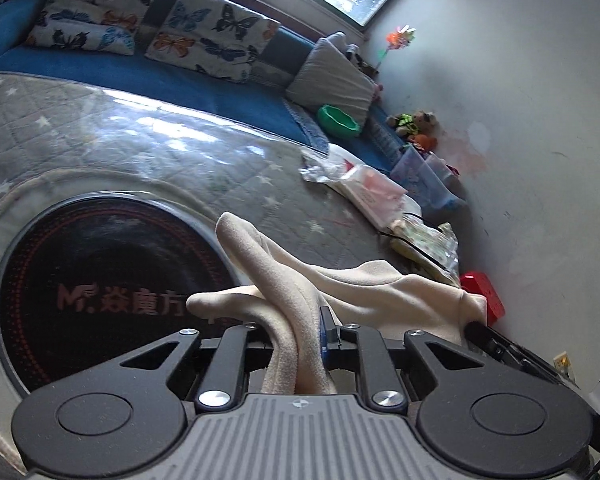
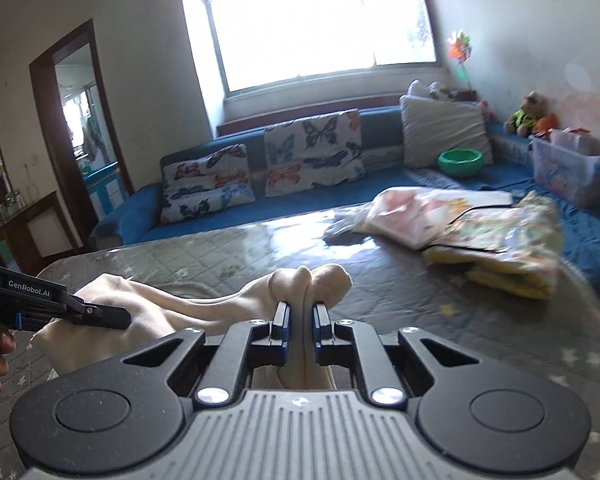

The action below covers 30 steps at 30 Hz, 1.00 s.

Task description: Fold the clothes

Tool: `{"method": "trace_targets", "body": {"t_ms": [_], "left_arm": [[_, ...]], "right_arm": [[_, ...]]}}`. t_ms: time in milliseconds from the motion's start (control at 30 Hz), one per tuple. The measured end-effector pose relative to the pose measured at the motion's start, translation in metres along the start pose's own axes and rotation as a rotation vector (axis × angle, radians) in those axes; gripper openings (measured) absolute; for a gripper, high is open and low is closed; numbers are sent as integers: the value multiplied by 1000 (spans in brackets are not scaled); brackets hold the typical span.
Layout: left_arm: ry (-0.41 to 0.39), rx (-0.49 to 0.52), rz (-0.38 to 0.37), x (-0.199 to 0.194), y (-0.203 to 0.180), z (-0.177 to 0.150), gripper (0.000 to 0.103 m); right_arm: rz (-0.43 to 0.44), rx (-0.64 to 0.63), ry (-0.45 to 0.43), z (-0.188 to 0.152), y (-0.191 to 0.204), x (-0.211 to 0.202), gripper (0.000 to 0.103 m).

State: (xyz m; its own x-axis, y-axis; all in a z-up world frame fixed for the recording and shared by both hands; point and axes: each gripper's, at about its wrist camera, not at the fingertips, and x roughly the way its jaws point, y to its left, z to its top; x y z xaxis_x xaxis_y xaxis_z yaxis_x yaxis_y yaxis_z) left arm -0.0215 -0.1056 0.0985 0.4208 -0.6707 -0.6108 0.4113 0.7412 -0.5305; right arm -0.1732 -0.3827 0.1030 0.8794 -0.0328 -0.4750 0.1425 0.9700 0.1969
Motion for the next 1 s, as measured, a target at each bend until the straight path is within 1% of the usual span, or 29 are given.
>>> {"method": "trace_targets", "body": {"t_ms": [233, 533, 700, 1000], "left_arm": [[12, 72, -28, 13, -40, -9, 17], [40, 129, -53, 33, -76, -17, 17], [50, 162, -52, 44, -90, -23, 17], [82, 182, -50, 62, -99, -30, 17]], "right_arm": [[-55, -1, -42, 3, -24, -34, 10], [-124, 3, -71, 6, -51, -66, 10], [-152, 7, -69, 2, -62, -72, 10], [-183, 19, -54, -6, -75, -68, 10]]}}
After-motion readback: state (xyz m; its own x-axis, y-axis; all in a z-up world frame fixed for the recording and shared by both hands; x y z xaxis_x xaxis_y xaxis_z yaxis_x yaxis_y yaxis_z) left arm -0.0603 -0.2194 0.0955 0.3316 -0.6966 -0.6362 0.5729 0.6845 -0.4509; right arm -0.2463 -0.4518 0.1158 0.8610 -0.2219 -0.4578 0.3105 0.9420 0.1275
